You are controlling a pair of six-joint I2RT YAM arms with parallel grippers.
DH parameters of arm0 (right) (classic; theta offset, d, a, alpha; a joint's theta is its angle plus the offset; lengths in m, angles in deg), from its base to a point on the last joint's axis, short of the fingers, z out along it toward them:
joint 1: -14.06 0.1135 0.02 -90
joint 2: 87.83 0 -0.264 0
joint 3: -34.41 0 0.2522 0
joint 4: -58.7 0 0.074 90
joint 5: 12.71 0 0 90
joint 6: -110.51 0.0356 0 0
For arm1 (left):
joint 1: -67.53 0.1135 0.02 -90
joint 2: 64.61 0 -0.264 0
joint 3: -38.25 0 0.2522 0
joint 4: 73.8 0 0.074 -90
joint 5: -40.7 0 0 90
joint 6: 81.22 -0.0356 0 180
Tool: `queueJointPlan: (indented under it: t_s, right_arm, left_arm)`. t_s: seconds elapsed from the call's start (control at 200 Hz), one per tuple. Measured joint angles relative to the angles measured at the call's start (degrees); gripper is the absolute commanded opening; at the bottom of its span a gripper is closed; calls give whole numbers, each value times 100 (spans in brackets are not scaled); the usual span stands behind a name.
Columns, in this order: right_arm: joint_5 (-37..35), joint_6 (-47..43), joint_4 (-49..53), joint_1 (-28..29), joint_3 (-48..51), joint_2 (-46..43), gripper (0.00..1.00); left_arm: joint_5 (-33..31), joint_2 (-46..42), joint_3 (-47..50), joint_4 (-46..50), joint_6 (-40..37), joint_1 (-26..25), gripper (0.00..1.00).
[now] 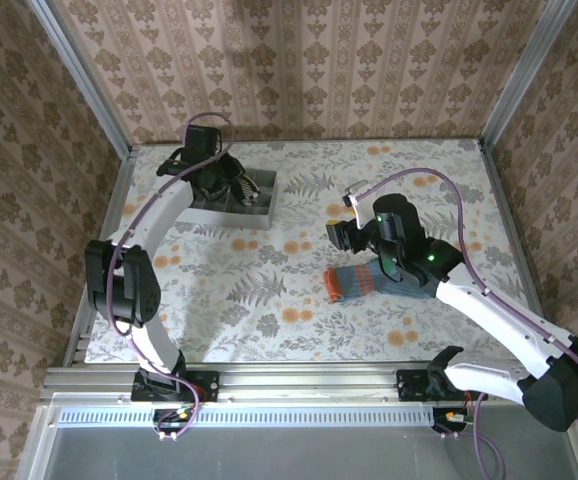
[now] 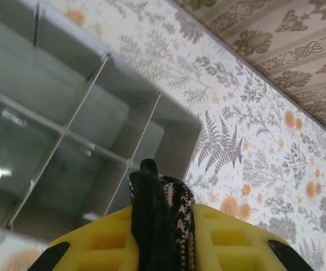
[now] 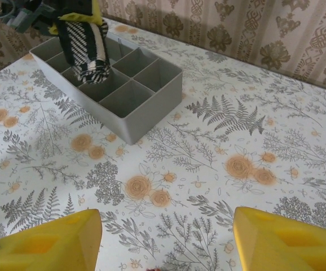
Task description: Roll the socks
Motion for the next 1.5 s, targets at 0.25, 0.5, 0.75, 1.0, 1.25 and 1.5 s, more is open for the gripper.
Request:
queueJointPlan:
  t_s: [0.25, 0.5, 0.75, 1.0, 1.25, 1.5]
  right_arm:
    - [-103, 0, 332, 0, 2, -118, 62]
    - [-120, 57, 570, 0, 2, -389, 61]
    - [-120, 164, 715, 0, 7, -455, 60]
    - [-118, 188, 824, 0, 7, -455, 60]
    - [-111, 221, 868, 0, 7, -452, 60]
    - [-79, 323, 929, 0, 39, -452, 60]
  left_arm:
    - [-424, 704, 0, -817, -704, -345, 0]
    - [-960, 979, 188, -1150, -1215, -562, 0]
    - [-1255, 981, 533, -1453, -1423, -562, 0]
    - [-1845, 964, 802, -1814, -1650, -841, 0]
    - [-2758, 870, 1296, -2267, -1755, -1318, 0]
    - [-3075, 868, 1499, -2533, -1663, -1464, 0]
